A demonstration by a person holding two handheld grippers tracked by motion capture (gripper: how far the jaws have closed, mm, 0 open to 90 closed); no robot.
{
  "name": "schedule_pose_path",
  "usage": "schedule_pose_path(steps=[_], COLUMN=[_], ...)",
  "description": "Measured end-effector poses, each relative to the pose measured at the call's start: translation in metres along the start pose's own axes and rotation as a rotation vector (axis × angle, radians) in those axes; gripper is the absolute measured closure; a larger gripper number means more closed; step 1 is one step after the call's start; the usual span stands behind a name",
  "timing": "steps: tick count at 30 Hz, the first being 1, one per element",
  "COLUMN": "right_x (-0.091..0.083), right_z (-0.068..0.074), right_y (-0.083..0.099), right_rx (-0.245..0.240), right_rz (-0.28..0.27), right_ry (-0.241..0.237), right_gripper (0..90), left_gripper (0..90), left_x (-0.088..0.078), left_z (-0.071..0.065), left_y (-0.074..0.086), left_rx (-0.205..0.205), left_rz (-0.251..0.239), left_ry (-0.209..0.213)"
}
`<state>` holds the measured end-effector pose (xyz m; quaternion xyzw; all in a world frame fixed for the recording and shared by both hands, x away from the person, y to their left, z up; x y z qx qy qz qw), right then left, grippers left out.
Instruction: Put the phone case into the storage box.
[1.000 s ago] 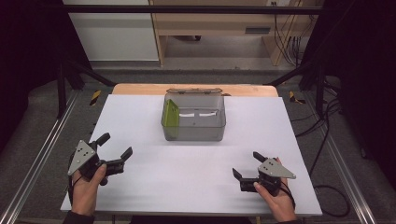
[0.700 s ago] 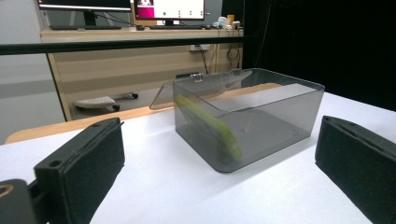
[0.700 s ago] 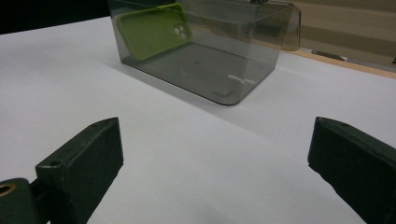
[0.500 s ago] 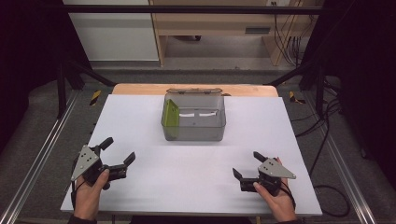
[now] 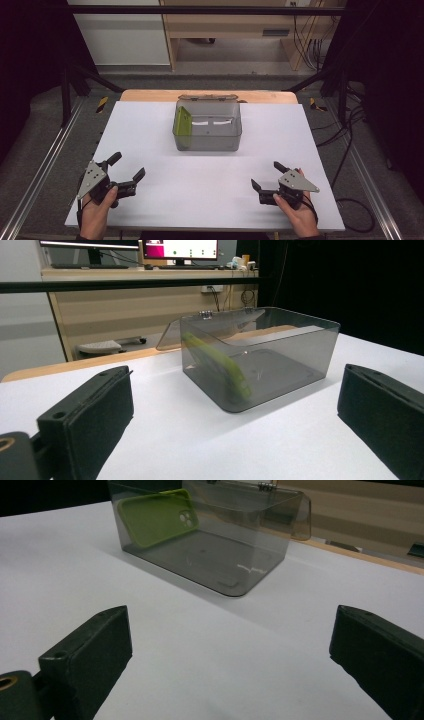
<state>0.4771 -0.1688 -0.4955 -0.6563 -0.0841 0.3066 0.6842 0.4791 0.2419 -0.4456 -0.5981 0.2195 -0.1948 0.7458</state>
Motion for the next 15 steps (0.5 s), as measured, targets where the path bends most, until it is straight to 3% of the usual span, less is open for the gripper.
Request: schedule_pose_path(steps=[12, 15], right_x=[-0.005, -0.006], right_z=[-0.014, -0.021], right_y=[-0.006, -0.008], right_rx=[-0.032, -0.025], right_rz=[-0.074, -0.095], right_ry=[0.049, 0.077], right_gripper=[3.9, 3.7], left_gripper=[1.5, 1.5], left_x=[-0.011, -0.013], left_z=[-0.005, -0.006], left_y=[0.014, 0.011], left_rx=[-0.023, 0.005], left_rz=[-0.034, -0.046], left_ry=[-0.011, -0.013])
Point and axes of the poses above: each handheld gripper's, and its own axes: x roughly forward along the jaws, y roughly out of its underside, z roughly to its left, the point moved 9 cm from there along x, roughly forward along the jaws, and after that the axes turned 11 degrees about x, right-handed, at the moved point
